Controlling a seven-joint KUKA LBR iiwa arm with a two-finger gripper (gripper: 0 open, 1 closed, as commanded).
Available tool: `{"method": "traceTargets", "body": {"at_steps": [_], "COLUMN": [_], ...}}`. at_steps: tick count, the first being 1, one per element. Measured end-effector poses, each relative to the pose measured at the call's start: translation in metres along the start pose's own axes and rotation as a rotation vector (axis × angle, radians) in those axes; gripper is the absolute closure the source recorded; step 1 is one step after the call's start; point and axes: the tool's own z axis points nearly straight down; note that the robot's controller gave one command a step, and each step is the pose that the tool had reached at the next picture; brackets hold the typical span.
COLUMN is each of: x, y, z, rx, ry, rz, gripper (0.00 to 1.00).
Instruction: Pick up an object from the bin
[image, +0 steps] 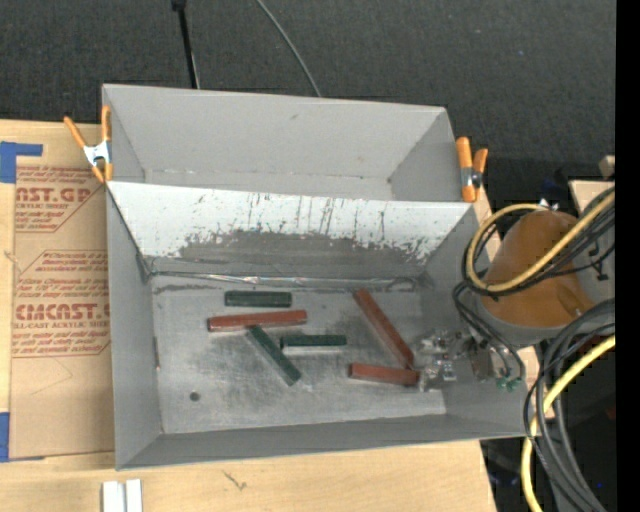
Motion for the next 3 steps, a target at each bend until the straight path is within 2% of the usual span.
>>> {"method": "traceTargets", "body": {"at_steps": [1, 2, 3], "x": [-0.009, -0.007, -0.004], "y": [-0.001, -0.001, -0.001], "z": [-0.193, -0.191, -0.051], "rx": [0.002, 0.0, -0.004], "ry": [-0.009, -0.003, 0.006], "rz": [-0.135, -0.135, -0.146], "gripper": [1.0, 1.0, 0.0]}}
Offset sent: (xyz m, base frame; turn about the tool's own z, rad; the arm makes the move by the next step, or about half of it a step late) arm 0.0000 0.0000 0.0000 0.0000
